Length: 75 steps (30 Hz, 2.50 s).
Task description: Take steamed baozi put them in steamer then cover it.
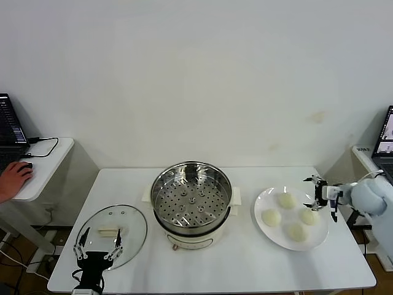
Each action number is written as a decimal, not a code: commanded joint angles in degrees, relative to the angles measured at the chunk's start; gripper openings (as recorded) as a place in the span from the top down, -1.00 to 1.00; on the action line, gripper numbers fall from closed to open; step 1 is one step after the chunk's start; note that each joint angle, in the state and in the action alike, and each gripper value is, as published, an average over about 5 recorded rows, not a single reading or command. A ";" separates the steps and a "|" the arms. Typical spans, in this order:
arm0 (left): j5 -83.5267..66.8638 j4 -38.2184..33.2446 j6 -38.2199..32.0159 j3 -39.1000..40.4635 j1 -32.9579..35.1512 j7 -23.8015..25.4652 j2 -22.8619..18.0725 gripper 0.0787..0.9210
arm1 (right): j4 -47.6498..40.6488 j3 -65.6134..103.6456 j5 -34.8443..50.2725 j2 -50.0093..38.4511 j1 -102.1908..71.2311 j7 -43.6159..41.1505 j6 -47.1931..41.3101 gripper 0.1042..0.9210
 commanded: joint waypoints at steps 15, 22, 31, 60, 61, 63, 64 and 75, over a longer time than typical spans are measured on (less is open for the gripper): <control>0.35 1.65 0.32 -1.52 -1.00 -0.07 0.68 -0.77 | -21.80 -22.76 -3.15 13.72 21.40 -6.08 2.76 -0.76; 0.31 2.10 0.18 -1.71 -0.82 -0.19 0.92 -0.77 | -23.40 -22.68 -4.73 14.93 20.51 -5.91 2.54 -0.76; 0.31 2.36 0.13 -1.69 -1.04 -0.26 1.01 -0.77 | -24.90 -22.27 -6.12 15.60 19.64 -5.38 2.37 -0.76; 0.17 2.70 -0.42 -1.64 -1.49 -0.76 1.37 -0.77 | -10.99 -29.35 3.86 6.06 24.85 -5.95 0.03 -0.24; 0.09 2.71 -0.40 -1.56 -1.55 -0.74 1.42 -0.77 | -9.26 -30.47 5.35 4.70 25.98 -6.01 -0.25 -0.24; -0.22 2.74 -0.39 -1.35 -1.64 -0.69 1.52 -0.77 | -5.92 -32.75 8.86 1.93 29.20 -6.12 -1.07 -0.24; -0.41 2.78 -0.38 -1.23 -1.66 -0.68 1.55 -0.77 | -4.77 -33.54 10.35 1.03 30.63 -6.20 -1.43 -0.24; -2.81 2.52 -0.48 -0.06 -1.67 -0.58 1.49 -0.77 | -0.46 -50.13 25.69 6.78 55.59 -5.00 -2.78 -0.24</control>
